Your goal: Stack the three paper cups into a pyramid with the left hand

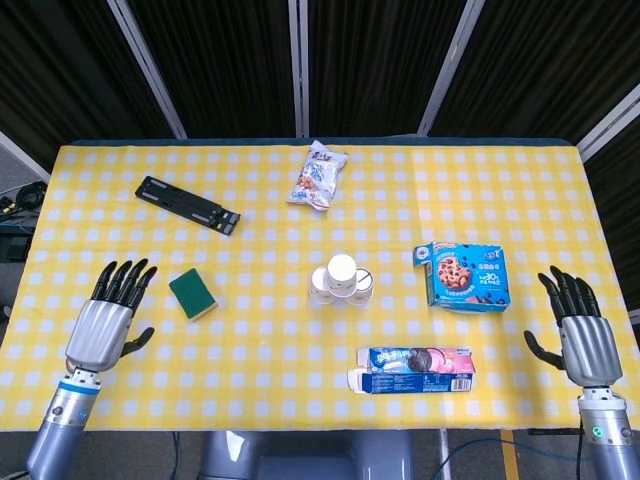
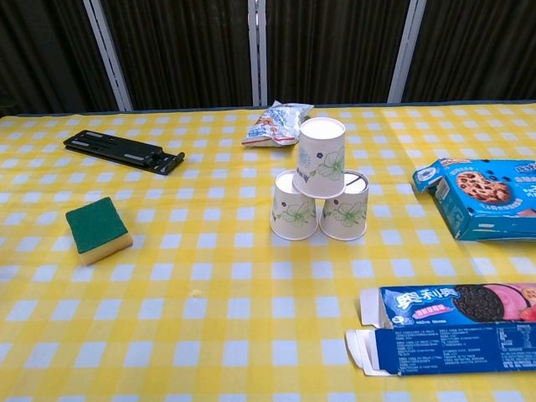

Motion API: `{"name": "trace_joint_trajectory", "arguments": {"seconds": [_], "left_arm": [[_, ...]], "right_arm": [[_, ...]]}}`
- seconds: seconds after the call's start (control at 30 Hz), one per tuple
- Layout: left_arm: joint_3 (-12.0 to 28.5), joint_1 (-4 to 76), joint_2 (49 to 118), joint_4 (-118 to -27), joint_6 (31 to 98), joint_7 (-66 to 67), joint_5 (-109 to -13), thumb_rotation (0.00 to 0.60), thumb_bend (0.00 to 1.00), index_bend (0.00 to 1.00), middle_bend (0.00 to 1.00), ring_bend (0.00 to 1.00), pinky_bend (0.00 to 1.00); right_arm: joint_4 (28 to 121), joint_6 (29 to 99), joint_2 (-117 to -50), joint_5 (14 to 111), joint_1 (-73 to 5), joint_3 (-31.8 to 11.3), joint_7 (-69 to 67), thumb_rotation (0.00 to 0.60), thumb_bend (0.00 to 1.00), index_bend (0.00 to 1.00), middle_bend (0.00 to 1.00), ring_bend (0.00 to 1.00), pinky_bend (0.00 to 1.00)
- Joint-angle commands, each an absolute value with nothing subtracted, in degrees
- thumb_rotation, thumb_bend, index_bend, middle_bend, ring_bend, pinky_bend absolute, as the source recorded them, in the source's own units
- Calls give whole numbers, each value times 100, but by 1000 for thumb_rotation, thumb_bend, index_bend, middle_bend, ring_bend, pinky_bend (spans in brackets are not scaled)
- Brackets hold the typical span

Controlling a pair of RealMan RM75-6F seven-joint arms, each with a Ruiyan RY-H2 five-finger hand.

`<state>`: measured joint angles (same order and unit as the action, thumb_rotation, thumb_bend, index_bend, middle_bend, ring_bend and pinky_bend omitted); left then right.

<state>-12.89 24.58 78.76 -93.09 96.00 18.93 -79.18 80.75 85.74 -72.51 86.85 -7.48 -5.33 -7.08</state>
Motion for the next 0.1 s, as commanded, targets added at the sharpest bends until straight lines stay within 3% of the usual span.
{"name": "trace_joint_trajectory", "arguments": {"seconds": [0.03, 0.1], "left_arm": [[-1311, 2203, 7851, -9045, 9648, 1662, -8113, 600, 214, 0, 0, 0, 0], [-1243, 2105, 7806, -9030, 9618, 1556, -8133, 600, 214, 0, 0, 0, 0]], "right_arm": [[8096, 8586, -7248, 8700, -740, -523, -674, 600, 197, 0, 0, 0, 0], [8102, 8598, -7246, 8709, -736, -519, -647, 600, 197, 0, 0, 0, 0]]}}
